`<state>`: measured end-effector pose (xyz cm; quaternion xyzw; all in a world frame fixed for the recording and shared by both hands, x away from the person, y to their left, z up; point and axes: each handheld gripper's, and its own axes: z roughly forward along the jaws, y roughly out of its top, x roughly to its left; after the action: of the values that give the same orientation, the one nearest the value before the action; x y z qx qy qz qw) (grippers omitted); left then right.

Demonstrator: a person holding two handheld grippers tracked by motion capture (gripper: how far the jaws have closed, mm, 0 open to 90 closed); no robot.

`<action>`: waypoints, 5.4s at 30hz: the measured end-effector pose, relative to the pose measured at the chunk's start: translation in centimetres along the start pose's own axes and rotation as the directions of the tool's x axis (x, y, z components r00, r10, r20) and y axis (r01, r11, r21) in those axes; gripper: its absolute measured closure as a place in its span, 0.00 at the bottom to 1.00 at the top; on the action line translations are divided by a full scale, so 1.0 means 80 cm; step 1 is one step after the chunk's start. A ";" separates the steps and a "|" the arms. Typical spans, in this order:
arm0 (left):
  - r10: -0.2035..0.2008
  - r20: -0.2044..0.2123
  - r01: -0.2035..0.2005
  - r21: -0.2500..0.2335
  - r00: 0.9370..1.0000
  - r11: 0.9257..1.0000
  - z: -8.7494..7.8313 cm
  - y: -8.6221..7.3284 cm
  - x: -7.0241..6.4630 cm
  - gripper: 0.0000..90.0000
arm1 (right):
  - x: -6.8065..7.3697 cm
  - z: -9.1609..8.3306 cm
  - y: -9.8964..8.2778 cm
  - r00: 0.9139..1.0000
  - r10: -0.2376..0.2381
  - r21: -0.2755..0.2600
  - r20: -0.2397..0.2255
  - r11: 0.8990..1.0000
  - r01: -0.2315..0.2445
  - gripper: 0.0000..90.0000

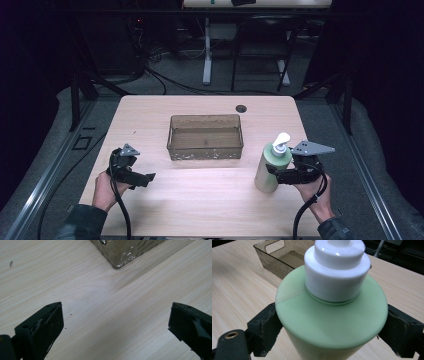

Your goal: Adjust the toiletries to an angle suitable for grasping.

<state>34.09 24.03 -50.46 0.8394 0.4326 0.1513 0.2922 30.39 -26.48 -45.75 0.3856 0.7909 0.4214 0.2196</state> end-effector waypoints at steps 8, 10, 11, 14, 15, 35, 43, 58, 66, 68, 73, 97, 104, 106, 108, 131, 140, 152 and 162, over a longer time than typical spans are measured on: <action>0.002 -0.003 -0.002 0.002 1.000 1.000 0.000 0.000 0.000 0.00 | 0.008 0.009 0.005 1.000 -0.009 -0.004 -0.011 1.000 0.009 0.13; 0.001 -0.003 -0.001 0.002 1.000 1.000 0.000 0.000 0.000 0.00 | 0.011 0.012 0.007 1.000 -0.014 -0.007 -0.015 1.000 0.014 0.13; 0.002 -0.004 -0.002 0.002 1.000 1.000 0.000 0.000 0.000 0.00 | 0.012 0.014 0.008 1.000 -0.016 -0.006 -0.018 1.000 0.016 0.13; 0.002 -0.004 -0.002 0.001 1.000 1.000 0.000 0.000 0.000 0.00 | 0.018 0.020 0.012 0.999 -0.019 -0.007 -0.028 1.000 0.019 0.13; 0.002 -0.004 -0.002 0.001 1.000 1.000 0.000 0.000 0.000 0.00 | 0.020 0.022 0.014 0.999 -0.022 -0.008 -0.030 1.000 0.022 0.13; 0.002 -0.005 -0.002 0.006 1.000 1.000 0.000 0.001 0.001 0.00 | 0.056 0.060 0.037 0.996 -0.053 -0.022 -0.077 0.998 0.051 0.14; 0.000 -0.003 0.000 0.005 1.000 1.000 0.000 0.000 0.001 0.00 | 0.071 0.076 0.047 0.993 -0.067 -0.027 -0.092 0.998 0.065 0.14; 0.002 -0.010 -0.001 0.013 1.000 1.000 0.001 0.001 0.001 0.00 | 0.082 0.094 0.058 0.991 -0.080 -0.038 -0.112 0.996 0.076 0.14; 0.001 -0.008 -0.001 0.020 1.000 1.000 0.002 0.001 0.001 0.00 | 0.090 0.109 0.067 0.989 -0.088 -0.046 -0.122 0.995 0.083 0.13; 0.002 -0.009 -0.001 0.022 1.000 1.000 0.002 0.001 0.001 0.00 | 0.093 0.115 0.070 0.988 -0.092 -0.048 -0.126 0.995 0.087 0.13; 0.002 -0.009 -0.001 0.025 1.000 1.000 0.003 0.002 0.000 0.00 | 0.100 0.127 0.077 0.986 -0.098 -0.054 -0.137 0.994 0.092 0.13; 0.028 0.055 -0.030 0.047 0.998 0.998 0.000 0.030 -0.023 0.00 | 0.020 0.064 0.008 0.997 -0.021 0.143 -0.077 0.989 0.032 0.00; 0.058 0.087 -0.062 0.041 0.995 0.997 -0.003 0.053 -0.041 0.00 | -0.019 0.049 -0.027 1.000 0.026 0.228 0.010 0.973 -0.028 0.00; 0.068 0.103 -0.072 0.039 0.992 0.997 -0.007 0.062 -0.046 0.00 | -0.027 0.046 -0.032 0.999 0.044 0.235 0.025 0.971 -0.048 0.00; 0.081 0.112 -0.086 0.037 0.990 0.996 -0.012 0.070 -0.053 0.00 | -0.031 0.045 -0.034 0.998 0.052 0.242 0.032 0.969 -0.058 0.00; 0.205 0.262 -0.208 -0.017 0.943 0.978 -0.058 0.167 -0.132 0.00 | -0.057 0.046 -0.051 0.990 0.130 0.300 0.062 0.943 -0.142 0.00; 0.277 0.267 -0.279 -0.031 0.923 0.960 -0.067 0.209 -0.158 0.00 | -0.062 0.045 -0.053 0.987 0.140 0.301 0.073 0.941 -0.155 0.00; 0.315 0.271 -0.311 -0.058 0.910 0.949 -0.058 0.261 -0.176 0.10 | -0.062 0.046 -0.055 0.987 0.143 0.308 0.078 0.938 -0.161 0.00; 0.340 0.273 -0.343 -0.038 0.900 0.939 -0.043 0.284 -0.189 0.32 | -0.063 0.045 -0.056 0.987 0.139 0.309 0.083 0.938 -0.158 0.01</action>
<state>38.03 2.65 -33.66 0.9166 0.2348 0.0797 0.3137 33.97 -30.23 -51.37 0.4868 0.8095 0.2937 0.1466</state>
